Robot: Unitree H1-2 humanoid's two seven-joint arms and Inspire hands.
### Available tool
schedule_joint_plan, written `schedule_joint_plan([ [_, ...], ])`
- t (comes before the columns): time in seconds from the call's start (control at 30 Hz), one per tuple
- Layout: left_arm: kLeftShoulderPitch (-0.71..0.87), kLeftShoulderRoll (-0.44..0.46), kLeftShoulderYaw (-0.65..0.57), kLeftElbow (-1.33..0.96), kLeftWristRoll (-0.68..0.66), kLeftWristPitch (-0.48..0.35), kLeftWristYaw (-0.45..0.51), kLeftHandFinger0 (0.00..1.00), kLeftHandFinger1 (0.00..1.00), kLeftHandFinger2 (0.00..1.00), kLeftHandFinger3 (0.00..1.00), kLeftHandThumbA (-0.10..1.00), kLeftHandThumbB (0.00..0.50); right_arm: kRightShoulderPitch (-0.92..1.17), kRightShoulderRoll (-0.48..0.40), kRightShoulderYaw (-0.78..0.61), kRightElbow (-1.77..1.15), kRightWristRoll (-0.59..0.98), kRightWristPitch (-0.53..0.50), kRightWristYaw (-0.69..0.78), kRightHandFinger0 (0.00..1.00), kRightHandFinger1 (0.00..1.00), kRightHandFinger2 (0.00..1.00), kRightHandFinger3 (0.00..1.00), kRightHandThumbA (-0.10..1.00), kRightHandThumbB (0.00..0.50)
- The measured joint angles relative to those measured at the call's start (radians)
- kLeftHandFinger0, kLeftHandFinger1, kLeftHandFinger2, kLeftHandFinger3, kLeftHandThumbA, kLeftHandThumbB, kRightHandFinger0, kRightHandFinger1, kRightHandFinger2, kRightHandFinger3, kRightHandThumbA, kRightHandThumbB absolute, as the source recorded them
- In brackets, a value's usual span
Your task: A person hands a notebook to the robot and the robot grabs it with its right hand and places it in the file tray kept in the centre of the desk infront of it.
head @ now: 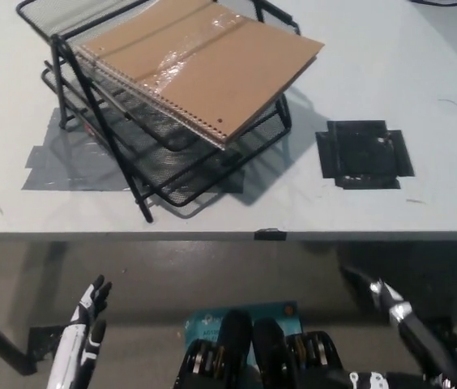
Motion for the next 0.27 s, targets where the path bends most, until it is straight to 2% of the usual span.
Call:
schedule_joint_plan([
  [0.03, 0.001, 0.002, -0.005, 0.0, -0.002, -0.001, -0.005, 1.0, 1.0, 1.0, 1.0, 1.0, 0.459, 0.015, 0.028, -0.008, 0.026, 0.012, -0.015, -0.003, 1.0, 1.0, 1.0, 1.0, 1.0, 0.42],
  [0.07, 0.003, 0.004, -0.013, 0.0, -0.004, -0.002, -0.012, 1.0, 1.0, 1.0, 1.0, 1.0, 0.459, 0.03, 0.065, -0.018, 0.073, 0.025, -0.032, -0.007, 1.0, 1.0, 1.0, 1.0, 1.0, 0.42],
  [0.1, 0.006, 0.005, -0.017, 0.0, -0.006, -0.002, -0.016, 1.0, 1.0, 1.0, 1.0, 1.0, 0.456, 0.039, 0.089, -0.021, 0.112, 0.031, -0.045, -0.009, 1.0, 1.0, 1.0, 1.0, 1.0, 0.363],
  [0.17, 0.017, 0.004, -0.024, 0.0, -0.012, -0.003, -0.022, 1.0, 1.0, 1.0, 1.0, 1.0, 0.454, 0.052, 0.129, -0.023, 0.194, 0.039, -0.068, -0.011, 1.0, 1.0, 1.0, 1.0, 1.0, 0.329],
  [0.27, 0.035, 0.005, -0.027, 0.0, -0.016, -0.003, -0.026, 1.0, 1.0, 1.0, 1.0, 1.0, 0.444, 0.05, 0.16, -0.023, 0.294, 0.045, -0.096, -0.01, 1.0, 1.0, 1.0, 1.0, 1.0, 0.335],
])
